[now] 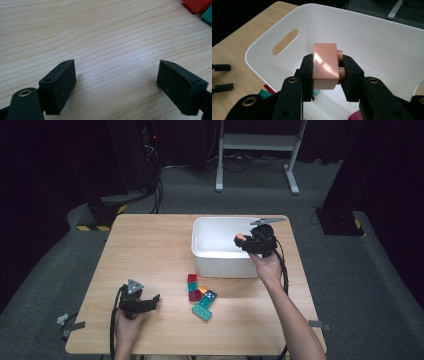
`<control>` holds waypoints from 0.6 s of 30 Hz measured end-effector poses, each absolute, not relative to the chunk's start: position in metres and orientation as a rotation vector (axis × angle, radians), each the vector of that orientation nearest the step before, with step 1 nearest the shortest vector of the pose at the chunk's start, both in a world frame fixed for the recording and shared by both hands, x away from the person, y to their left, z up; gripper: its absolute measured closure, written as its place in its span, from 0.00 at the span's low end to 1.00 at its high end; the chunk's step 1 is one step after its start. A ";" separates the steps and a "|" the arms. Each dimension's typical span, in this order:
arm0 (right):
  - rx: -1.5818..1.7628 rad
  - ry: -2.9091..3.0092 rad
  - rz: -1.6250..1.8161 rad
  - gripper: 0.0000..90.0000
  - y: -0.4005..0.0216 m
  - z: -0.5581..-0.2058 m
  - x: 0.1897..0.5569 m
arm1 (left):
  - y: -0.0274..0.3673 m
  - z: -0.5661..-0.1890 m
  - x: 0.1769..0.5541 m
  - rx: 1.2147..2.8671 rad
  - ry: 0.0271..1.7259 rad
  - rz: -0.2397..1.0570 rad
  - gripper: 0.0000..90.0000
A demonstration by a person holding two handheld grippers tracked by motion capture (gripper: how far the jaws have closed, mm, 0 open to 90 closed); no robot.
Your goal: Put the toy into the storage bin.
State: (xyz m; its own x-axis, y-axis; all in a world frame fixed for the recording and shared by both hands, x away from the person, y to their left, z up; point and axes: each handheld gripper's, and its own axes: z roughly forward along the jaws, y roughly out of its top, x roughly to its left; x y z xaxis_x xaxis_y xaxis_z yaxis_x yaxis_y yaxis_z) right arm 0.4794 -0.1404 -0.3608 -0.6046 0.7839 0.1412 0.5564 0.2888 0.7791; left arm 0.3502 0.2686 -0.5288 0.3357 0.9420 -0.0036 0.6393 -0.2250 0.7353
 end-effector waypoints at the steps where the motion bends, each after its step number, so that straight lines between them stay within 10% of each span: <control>1: 1.227 2.292 1.216 0.73 -0.140 -0.361 0.479 | 0.269 -0.529 0.350 1.958 1.383 0.602 0.18; 18: 1.280 2.279 1.138 0.61 -0.134 -0.373 0.496 | 0.269 -0.529 0.350 1.959 1.382 0.601 0.18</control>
State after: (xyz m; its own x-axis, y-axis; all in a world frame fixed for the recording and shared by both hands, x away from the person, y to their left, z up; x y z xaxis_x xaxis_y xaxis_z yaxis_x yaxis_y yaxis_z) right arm 0.4956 -0.1345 -0.3735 -0.5634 0.8171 0.1219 0.5884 0.2933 0.7535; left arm 0.3501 0.2687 -0.5288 0.3367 0.9416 -0.0034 0.6393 -0.2260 0.7350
